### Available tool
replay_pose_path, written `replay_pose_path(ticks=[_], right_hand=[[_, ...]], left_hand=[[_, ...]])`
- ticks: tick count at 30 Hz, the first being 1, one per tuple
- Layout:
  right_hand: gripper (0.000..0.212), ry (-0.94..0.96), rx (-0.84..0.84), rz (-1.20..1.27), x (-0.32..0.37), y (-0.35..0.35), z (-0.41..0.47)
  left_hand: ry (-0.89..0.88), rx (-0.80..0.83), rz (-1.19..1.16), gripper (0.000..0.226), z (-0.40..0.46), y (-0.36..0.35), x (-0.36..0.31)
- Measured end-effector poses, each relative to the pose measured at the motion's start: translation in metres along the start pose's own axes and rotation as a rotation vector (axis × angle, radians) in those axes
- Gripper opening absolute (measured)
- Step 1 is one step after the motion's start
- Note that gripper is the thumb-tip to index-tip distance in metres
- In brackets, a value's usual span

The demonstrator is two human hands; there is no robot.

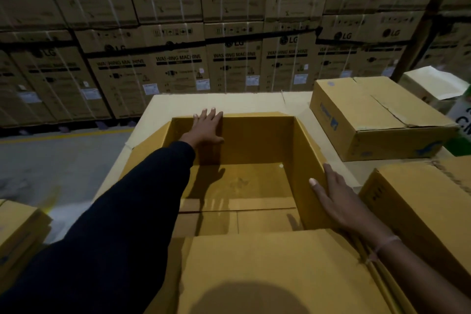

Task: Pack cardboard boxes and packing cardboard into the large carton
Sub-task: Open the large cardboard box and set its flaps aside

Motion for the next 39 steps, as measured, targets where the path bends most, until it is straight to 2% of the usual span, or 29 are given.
replay_pose_path(ticks=[4,7,10,11,13,15,16,20,23,26,28,31,33,35,38,39], right_hand=[[0.081,0.004,0.098,0.108,0.003,0.005,0.001],[0.1,-0.01,0.234,0.068,0.005,0.01,-0.007],[0.116,-0.001,0.198,-0.191,0.011,0.02,-0.011],[0.111,0.033,0.136,-0.263,0.018,0.026,-0.012],[0.082,0.159,0.033,-0.394,0.041,0.032,-0.017],[0.054,0.252,0.084,-0.464,0.061,0.019,-0.027],[0.049,0.25,0.146,-0.458,0.067,0.009,-0.032],[0.054,0.036,0.407,-0.344,0.065,-0.027,-0.06],[0.052,-0.058,0.425,-0.259,0.065,-0.024,-0.076],[0.049,-0.052,0.328,-0.196,0.075,0.005,-0.084],[0.045,-0.051,0.281,-0.183,0.082,0.029,-0.09],[0.038,-0.048,0.218,-0.161,0.095,0.067,-0.1],[0.038,-0.011,0.205,-0.155,0.107,0.091,-0.111],[0.038,0.037,0.182,-0.144,0.116,0.114,-0.126],[0.041,0.092,0.185,-0.141,0.122,0.145,-0.153],[0.041,0.106,0.224,-0.11,0.123,0.151,-0.162]], left_hand=[[-0.041,0.072,-0.065,0.094,-0.026,0.005,0.009],[-0.047,0.119,-0.061,0.092,-0.052,0.006,0.028],[-0.058,0.107,-0.037,0.089,-0.084,0.003,0.052],[-0.065,0.092,-0.042,0.088,-0.097,0.002,0.058],[-0.084,0.059,-0.056,0.086,-0.126,-0.005,0.067],[-0.096,0.034,-0.053,0.084,-0.154,-0.014,0.073],[-0.103,0.022,-0.042,0.083,-0.166,-0.019,0.075],[-0.142,-0.054,0.0,0.081,-0.204,-0.029,0.074],[-0.139,-0.1,-0.115,0.079,-0.228,-0.031,0.071],[-0.125,-0.114,-0.304,0.068,-0.25,-0.038,0.076],[-0.075,-0.091,-0.605,0.064,-0.268,-0.038,0.079],[0.026,-0.084,-1.19,0.081,-0.295,-0.026,0.086],[0.057,-0.05,-1.358,0.087,-0.311,-0.021,0.089],[0.016,0.007,-1.277,0.071,-0.328,-0.018,0.081],[-0.083,0.102,-0.949,0.016,-0.347,-0.023,0.064],[-0.086,0.106,-0.907,0.015,-0.354,-0.022,0.058]])
Point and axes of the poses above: each hand's wrist, its own z-axis towards the middle knuckle, its own y-axis out of the back of the hand, x = y × z, the point moved 10 cm from there along z, towards the middle knuckle, and after that the axes turned 9 degrees about -z, right-handed, at the moved point
